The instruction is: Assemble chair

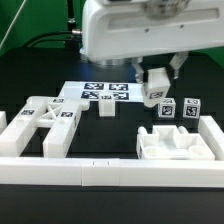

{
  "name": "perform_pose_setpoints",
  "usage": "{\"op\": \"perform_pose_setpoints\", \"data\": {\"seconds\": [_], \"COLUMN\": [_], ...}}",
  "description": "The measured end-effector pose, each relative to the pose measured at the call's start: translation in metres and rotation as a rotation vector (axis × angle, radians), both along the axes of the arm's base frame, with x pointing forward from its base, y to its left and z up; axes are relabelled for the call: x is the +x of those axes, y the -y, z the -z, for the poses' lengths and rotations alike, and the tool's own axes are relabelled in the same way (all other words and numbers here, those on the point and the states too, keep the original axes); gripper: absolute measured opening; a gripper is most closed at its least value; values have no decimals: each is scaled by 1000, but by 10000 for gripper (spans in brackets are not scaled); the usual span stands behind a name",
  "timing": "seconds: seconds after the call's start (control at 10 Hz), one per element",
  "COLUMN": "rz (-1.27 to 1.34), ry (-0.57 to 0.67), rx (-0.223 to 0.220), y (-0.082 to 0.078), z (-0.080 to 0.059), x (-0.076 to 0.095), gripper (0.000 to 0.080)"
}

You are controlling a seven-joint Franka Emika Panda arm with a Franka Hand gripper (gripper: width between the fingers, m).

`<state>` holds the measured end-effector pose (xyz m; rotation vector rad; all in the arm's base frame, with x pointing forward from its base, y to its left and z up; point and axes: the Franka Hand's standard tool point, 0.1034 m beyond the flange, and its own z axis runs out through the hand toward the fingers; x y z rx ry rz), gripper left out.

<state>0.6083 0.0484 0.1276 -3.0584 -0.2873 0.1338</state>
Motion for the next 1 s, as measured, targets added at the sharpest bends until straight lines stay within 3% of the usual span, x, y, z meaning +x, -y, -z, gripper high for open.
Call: {"op": "perform_pose_setpoints", "data": {"seconds": [0.4,0.6,0.8,1.0], "rz": [21,-3,-3,-4], "ry": [281,453,481,480], "rx": [-5,-7,0,-2], "y": [9,-6,-17,-16], "z": [5,-2,-4,-3], "x": [8,21,23,23], "gripper": [285,285,285,285]}}
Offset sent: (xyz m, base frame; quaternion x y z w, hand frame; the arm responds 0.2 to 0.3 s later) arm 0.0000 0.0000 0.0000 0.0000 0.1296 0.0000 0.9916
